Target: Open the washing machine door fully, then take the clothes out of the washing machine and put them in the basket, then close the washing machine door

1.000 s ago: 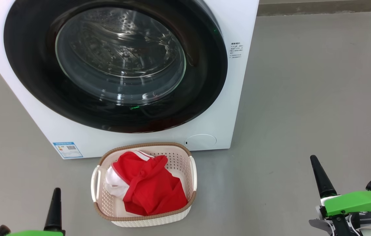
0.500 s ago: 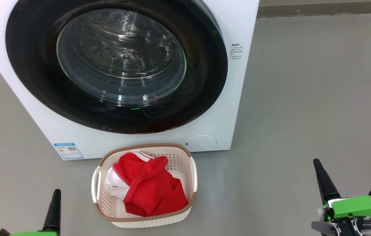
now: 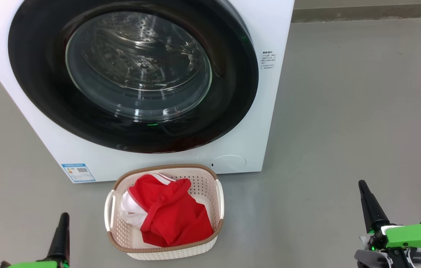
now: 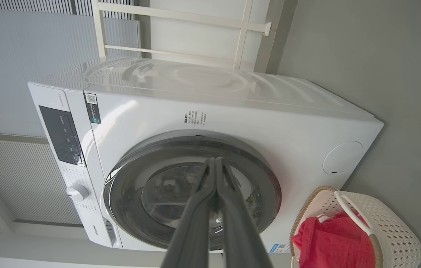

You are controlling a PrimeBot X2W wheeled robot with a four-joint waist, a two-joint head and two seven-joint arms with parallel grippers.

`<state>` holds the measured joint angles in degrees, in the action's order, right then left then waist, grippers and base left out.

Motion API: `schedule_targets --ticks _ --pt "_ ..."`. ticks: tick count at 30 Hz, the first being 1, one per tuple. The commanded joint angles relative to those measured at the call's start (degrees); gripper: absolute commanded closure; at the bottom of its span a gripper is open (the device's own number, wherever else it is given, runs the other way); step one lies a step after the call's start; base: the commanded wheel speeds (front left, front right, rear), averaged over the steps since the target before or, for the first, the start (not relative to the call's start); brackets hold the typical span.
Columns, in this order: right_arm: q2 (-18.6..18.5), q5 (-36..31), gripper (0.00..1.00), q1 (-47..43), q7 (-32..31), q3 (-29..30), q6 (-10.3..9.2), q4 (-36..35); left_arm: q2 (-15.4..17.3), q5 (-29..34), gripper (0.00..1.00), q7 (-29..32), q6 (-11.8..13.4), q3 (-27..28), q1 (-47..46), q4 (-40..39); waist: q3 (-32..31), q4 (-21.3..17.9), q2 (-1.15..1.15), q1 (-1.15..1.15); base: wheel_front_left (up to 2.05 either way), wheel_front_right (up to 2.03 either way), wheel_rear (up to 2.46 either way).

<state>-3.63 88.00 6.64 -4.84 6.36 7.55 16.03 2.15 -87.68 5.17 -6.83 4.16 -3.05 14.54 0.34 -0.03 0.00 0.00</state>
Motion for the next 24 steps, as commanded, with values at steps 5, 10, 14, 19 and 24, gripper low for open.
schedule_targets --ticks 5,10,14,19,24 --pt "0.4 3.5 1.00 -0.4 -1.2 -0.3 -0.06 -2.0 0.8 -3.5 1.00 1.1 -0.6 2.3 -3.0 -0.6 -0.1 0.0 0.00 0.00 0.00 0.00 0.00" --pt "0.6 4.4 1.00 -0.5 -1.5 -0.1 -0.06 -2.0 0.7 -4.4 1.00 1.4 -0.7 2.4 -3.1 -0.5 -0.2 0.0 0.00 0.00 0.00 0.00 0.00" --pt "0.6 4.3 1.00 -0.5 -1.5 0.0 -0.06 -2.0 0.7 -4.4 1.00 1.4 -0.7 2.4 -3.1 -0.5 -0.2 0.0 0.00 0.00 0.00 0.00 0.00" --pt "0.6 4.3 1.00 -0.5 -1.5 0.0 -0.06 -2.0 0.7 -4.4 1.00 1.4 -0.7 2.4 -3.1 -0.5 -0.2 0.0 0.00 0.00 0.00 0.00 0.00" --pt "0.6 4.3 1.00 -0.5 -1.5 0.0 -0.06 -2.0 0.7 -4.4 1.00 1.4 -0.7 2.4 -3.1 -0.5 -0.2 0.0 0.00 0.00 0.00 0.00 0.00"
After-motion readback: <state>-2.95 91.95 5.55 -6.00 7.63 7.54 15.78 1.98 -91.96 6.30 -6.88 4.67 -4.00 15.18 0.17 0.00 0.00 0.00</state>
